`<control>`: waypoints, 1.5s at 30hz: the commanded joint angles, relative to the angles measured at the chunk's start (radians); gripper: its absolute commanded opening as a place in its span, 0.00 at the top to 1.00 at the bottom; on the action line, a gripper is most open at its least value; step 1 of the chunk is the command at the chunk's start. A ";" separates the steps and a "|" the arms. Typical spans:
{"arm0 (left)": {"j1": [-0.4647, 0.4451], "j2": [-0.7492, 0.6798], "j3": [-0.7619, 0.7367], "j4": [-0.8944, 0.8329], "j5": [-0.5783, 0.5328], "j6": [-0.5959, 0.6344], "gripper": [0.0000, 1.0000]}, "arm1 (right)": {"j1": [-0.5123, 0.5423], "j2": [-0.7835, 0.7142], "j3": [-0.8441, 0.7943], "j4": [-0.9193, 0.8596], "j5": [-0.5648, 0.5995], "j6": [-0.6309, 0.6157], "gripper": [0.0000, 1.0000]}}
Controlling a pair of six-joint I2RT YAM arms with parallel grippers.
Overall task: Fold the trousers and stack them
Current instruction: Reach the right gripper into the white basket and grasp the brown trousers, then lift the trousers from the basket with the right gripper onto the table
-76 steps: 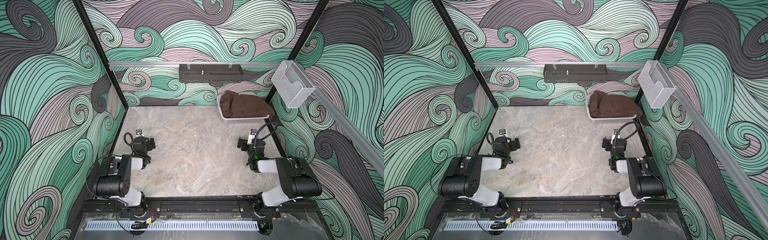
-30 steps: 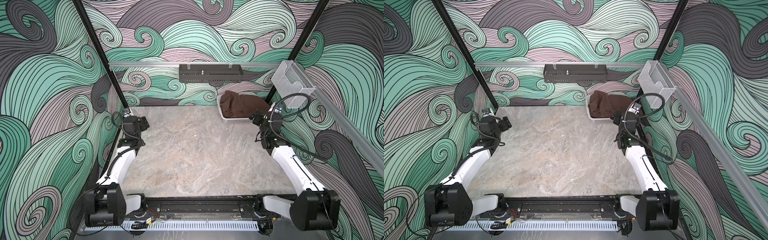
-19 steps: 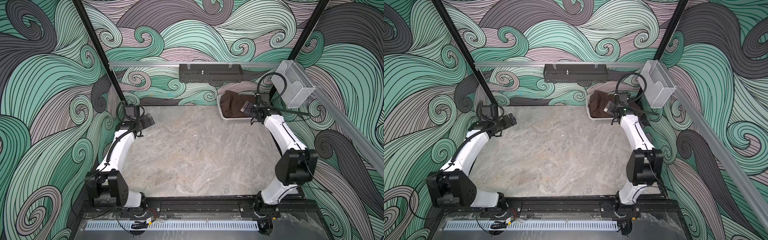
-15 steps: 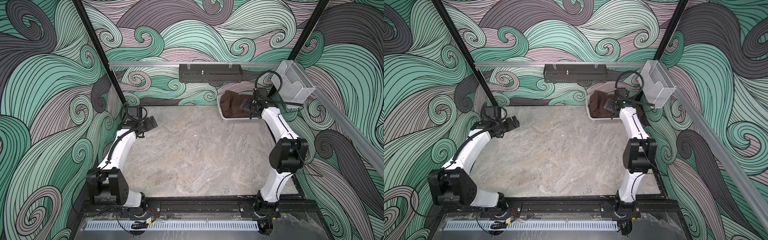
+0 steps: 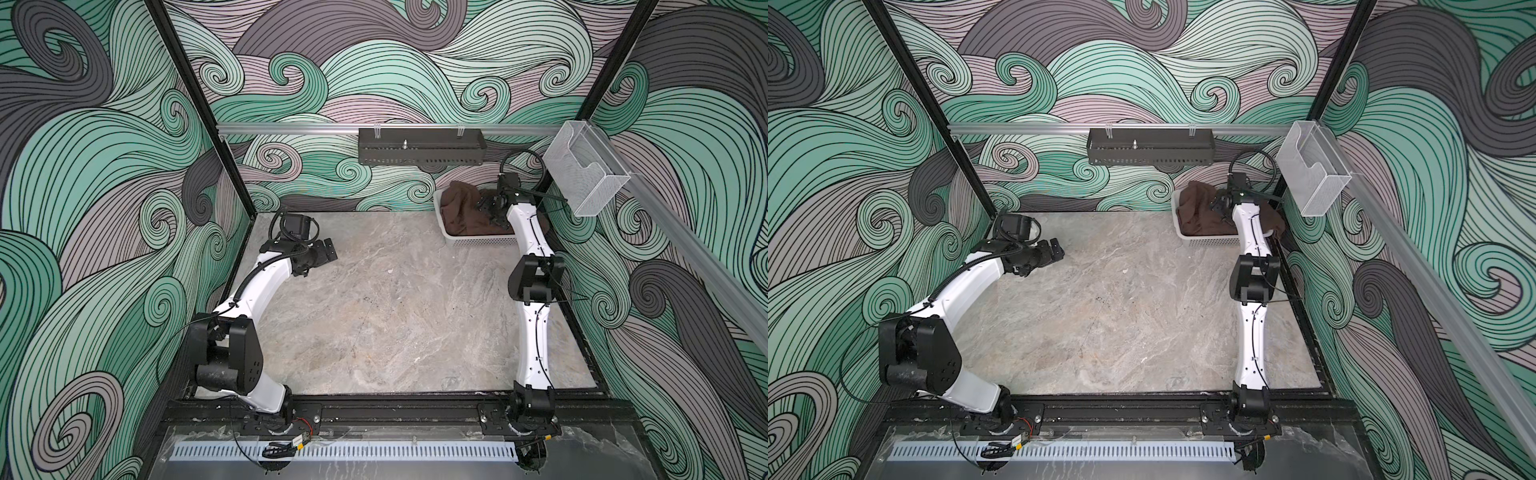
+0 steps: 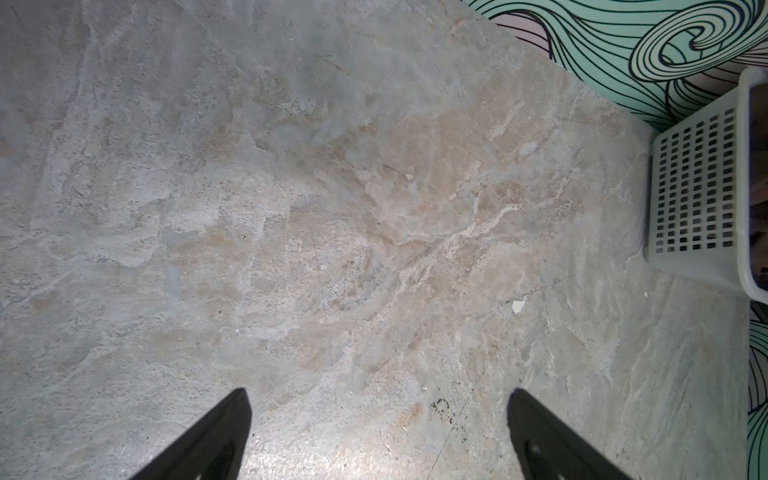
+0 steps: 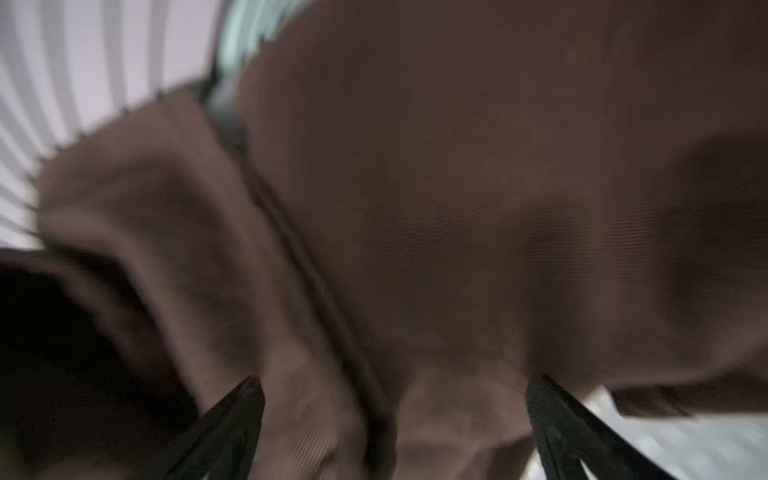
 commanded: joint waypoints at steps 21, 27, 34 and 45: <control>-0.015 -0.059 0.026 -0.023 0.027 -0.006 0.01 | 0.050 0.094 0.055 0.290 -0.108 0.340 0.80; -0.014 -0.170 0.015 -0.061 0.013 -0.004 0.01 | 0.054 -0.134 -0.004 0.276 -0.085 0.297 1.00; -0.015 -0.394 -0.072 -0.049 -0.039 -0.003 0.01 | 0.060 -0.475 -0.137 0.189 0.016 0.215 1.00; -0.013 -0.638 -0.085 -0.195 -0.095 0.003 0.01 | 0.059 -0.927 -0.372 0.041 -0.018 0.120 1.00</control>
